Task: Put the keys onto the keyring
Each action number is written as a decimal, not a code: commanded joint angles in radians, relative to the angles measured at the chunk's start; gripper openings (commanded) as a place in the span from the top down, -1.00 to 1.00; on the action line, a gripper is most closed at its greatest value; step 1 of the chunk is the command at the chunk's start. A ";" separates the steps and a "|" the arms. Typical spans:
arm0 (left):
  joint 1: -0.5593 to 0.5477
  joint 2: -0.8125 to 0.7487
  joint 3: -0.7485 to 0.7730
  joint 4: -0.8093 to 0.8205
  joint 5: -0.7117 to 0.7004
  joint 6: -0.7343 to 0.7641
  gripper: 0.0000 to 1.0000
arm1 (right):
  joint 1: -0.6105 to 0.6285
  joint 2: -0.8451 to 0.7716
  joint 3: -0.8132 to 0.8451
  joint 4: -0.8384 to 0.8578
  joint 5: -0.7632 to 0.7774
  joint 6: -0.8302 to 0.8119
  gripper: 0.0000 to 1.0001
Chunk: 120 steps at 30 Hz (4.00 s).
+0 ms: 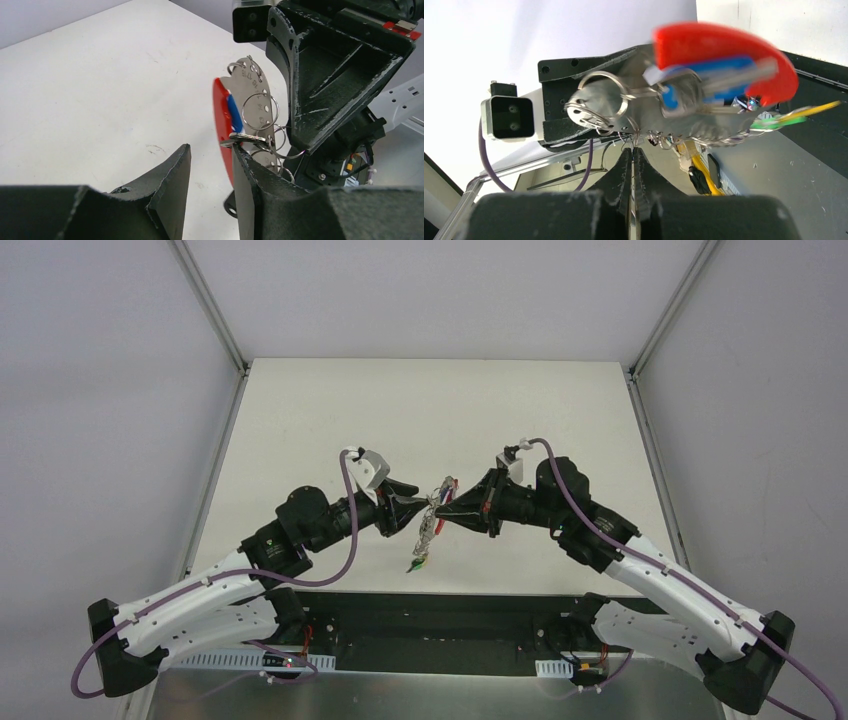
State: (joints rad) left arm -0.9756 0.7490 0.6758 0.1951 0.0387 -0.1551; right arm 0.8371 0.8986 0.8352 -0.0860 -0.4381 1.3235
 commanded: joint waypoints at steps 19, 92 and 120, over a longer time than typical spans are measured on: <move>-0.003 -0.129 0.103 -0.121 0.308 0.005 0.26 | 0.000 -0.044 -0.005 0.132 -0.010 0.051 1.00; -0.333 0.189 0.068 0.105 -0.251 1.063 0.37 | -0.126 0.064 0.020 0.081 0.000 0.125 1.00; -0.368 0.103 0.015 0.128 -0.375 1.149 0.40 | -0.138 0.029 0.024 0.120 -0.017 0.128 1.00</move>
State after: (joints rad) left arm -1.3365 0.8795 0.7036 0.2752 -0.3031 0.9791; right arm 0.7036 0.9596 0.8204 -0.0288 -0.4343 1.3792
